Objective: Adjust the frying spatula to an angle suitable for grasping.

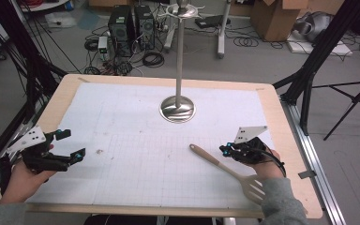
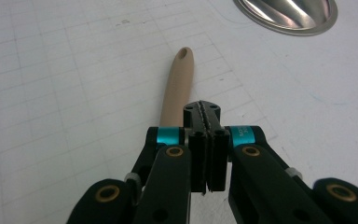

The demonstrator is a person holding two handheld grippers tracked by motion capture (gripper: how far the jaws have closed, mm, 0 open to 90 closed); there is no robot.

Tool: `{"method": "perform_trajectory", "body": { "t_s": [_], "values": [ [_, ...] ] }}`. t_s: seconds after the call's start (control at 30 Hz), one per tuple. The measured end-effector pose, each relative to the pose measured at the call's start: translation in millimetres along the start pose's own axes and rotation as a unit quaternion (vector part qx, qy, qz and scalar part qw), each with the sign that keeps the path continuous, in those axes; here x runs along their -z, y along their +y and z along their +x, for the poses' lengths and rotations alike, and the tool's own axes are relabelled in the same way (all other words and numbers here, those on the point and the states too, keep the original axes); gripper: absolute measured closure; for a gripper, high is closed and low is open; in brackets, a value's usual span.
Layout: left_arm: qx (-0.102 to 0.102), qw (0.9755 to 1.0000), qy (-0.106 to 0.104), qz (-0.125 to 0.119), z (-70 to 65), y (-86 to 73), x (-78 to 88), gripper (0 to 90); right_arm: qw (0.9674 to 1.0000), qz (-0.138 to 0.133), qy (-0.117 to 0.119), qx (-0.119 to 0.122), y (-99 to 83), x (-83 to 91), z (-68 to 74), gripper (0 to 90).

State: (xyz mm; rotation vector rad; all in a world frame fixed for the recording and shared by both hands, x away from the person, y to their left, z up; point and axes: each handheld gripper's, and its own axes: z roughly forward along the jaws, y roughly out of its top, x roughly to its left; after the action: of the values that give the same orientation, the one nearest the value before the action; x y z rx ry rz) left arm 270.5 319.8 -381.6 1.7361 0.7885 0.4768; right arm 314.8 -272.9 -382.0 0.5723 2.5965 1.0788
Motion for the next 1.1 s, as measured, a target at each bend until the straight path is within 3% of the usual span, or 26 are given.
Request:
{"method": "perform_trajectory", "body": {
  "t_s": [0.13, 0.43, 0.53, 0.63, 0.8, 0.83, 0.87, 0.93, 1.1],
  "values": [
    [0.0, 1.0, -0.002, -0.001, 0.6, 0.2, -1.2, 4.0, 1.0, 0.0, -0.004, 0.003, -1.1, 3.6, 5.5, 90.0],
    [0.001, 1.0, -0.006, -0.003, 2.5, 1.8, -5.9, 4.1, 0.9995, -0.011, -0.021, -0.019, -5.8, 14.8, 18.8, 89.2],
    [0.002, 1.0, -0.008, -0.005, 3.7, 2.1, -7.7, 4.0, 0.9993, -0.017, -0.023, -0.023, -9.3, 16.9, 22.3, 76.2],
    [0.002, 0.9999, -0.009, -0.005, 4.7, 2.0, -8.2, 4.1, 0.9992, -0.019, -0.023, -0.026, -11.2, 17.6, 22.8, 71.9],
    [0.004, 0.9999, -0.009, -0.007, 5.9, 2.3, -8.8, 4.1, 0.9977, -0.032, -0.04, -0.045, -16.9, 22.0, 22.8, 50.3],
    [0.004, 0.9999, -0.009, -0.007, 5.9, 2.3, -8.8, 4.1, 0.9977, -0.032, -0.04, -0.045, -16.9, 22.0, 22.8, 50.3],
    [0.005, 0.9999, -0.009, -0.008, 6.3, 2.5, -9.0, 4.1, 0.9969, -0.033, -0.044, -0.057, -18.9, 23.0, 22.4, 41.1],
    [0.005, 0.9999, -0.008, -0.008, 6.3, 2.6, -9.5, 4.1, 0.9959, -0.033, -0.047, -0.069, -22.5, 24.1, 20.9, 34.0],
    [0.005, 0.9999, -0.012, -0.006, 6.4, 2.9, -12.0, 4.0, 0.9949, -0.023, -0.056, -0.08, -28.8, 25.6, 19.9, 24.6]
  ]
}}
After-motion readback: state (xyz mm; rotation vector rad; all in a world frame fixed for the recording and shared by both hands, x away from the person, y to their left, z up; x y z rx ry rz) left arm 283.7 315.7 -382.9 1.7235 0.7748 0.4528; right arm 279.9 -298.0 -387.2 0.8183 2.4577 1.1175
